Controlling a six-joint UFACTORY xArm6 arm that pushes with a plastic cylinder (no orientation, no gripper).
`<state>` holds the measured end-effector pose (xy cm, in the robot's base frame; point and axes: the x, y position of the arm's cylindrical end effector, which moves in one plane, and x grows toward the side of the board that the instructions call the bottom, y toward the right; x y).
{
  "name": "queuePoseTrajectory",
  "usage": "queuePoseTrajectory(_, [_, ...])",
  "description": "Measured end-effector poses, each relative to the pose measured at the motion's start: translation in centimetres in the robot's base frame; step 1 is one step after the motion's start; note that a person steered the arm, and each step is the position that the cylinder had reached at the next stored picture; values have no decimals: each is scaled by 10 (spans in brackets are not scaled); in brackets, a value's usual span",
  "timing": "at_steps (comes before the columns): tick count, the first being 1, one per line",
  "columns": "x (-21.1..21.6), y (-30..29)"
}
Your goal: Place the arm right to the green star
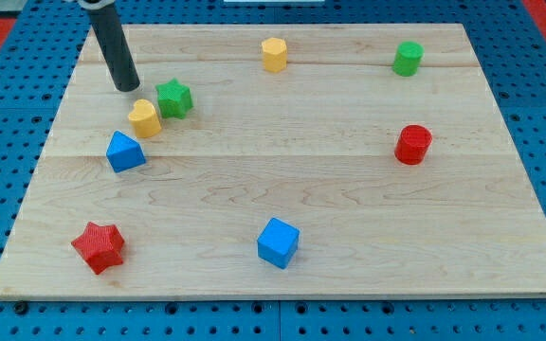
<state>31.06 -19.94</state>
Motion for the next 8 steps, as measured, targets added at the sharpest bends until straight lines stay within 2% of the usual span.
queuePoseTrajectory(1, [-14,24])
queuePoseTrajectory(2, [-11,81])
queuePoseTrajectory(3, [18,119])
queuePoseTrajectory(6, [101,119])
queuePoseTrajectory(8, [101,119])
